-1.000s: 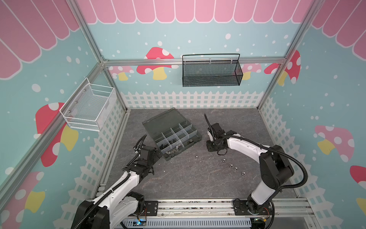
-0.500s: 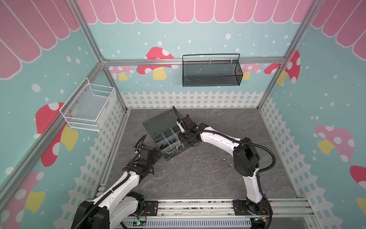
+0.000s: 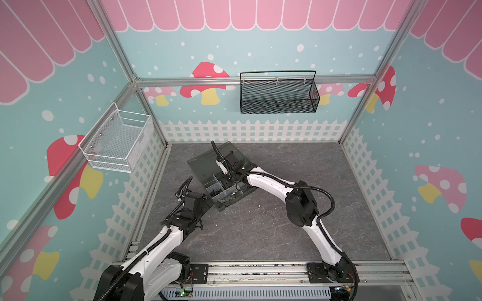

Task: Sort the screws and nuts into containers
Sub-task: Place the nut into the container.

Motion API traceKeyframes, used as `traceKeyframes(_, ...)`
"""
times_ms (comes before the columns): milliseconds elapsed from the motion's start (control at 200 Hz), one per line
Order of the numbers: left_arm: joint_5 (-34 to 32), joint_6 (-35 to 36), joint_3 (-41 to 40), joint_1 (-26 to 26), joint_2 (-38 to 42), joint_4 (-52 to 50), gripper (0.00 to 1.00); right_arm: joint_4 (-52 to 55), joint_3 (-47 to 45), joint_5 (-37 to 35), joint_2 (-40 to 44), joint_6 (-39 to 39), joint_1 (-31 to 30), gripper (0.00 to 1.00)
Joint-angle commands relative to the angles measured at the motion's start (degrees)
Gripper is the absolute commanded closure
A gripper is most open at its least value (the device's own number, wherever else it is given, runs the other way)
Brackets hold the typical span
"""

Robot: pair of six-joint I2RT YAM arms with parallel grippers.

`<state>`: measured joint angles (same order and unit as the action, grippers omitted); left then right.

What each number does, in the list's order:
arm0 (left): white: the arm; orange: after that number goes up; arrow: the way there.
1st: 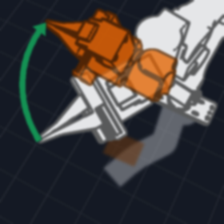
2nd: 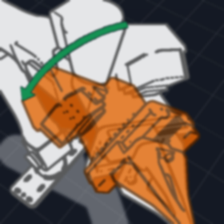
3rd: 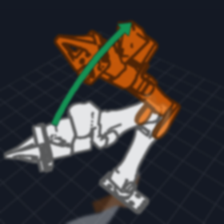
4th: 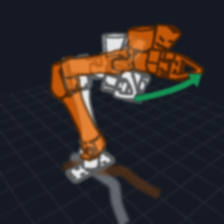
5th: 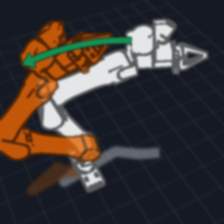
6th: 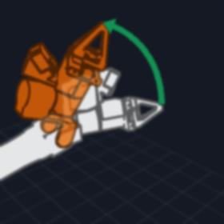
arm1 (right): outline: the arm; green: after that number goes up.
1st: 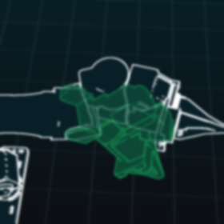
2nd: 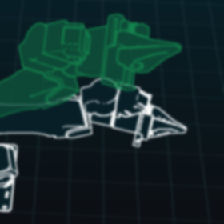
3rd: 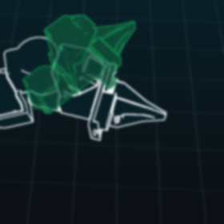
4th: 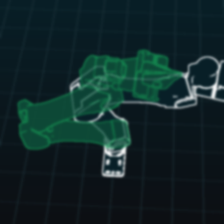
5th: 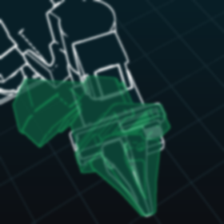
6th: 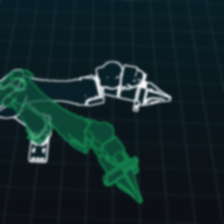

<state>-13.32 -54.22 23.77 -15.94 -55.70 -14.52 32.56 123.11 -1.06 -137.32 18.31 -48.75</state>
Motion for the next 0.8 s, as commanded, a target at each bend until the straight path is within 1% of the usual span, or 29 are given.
traceKeyframes(0,-1.62,-0.63,0.27,1.03,1.95,-0.86,0.0,1.83,2.13,-0.63,-1.29,-1.78,-0.12,0.76)
traceKeyframes(115,-1.61,-0.46,-0.63,2.18,4.33,-0.87,0.0,1.98,2.1,-1.04,-1.28,-1.78,-0.12,0.67)
traceKeyframes(190,-1.42,-0.03,-1.3,3.36,6.06,-1.02,0.0,1.92,2.1,-0.91,-1.07,-1.78,-0.12,0.65)
traceKeyframes(360,-0.19,1.09,-2.48,6.45,10.28,-1.44,0.0,2.14,2.06,-1.08,0.31,-1.48,-0.12,0.64)
traceKeyframes(485,0.36,2.78,-2.68,7.24,12.79,-1.46,0.0,2.25,0.81,-2.43,3.05,-0.49,-0.09,0.64)
traceKeyframes(555,1.12,4.52,-2.68,7.24,13.8,-1.17,0.0,2.09,-0.91,-3.65,5.22,0.26,-0.03,0.63)
traceKeyframes(640,3.52,7.47,-2.34,7.24,14.63,-0.73,0.0,1.58,-4.17,-5.34,8.38,1.48,0.05,0.61)
traceKeyframes(700,5.48,9.19,-1.81,7.29,14.92,-0.7,0.0,0.66,-7.69,-6.58,11.21,2.14,0.14,0.61)
traceKeyframes(796,6.68,10.06,-0.48,7.06,14.94,-1.65,0.0,-0.16,-13.3,-8.13,15.58,3.91,0.6,0.59)
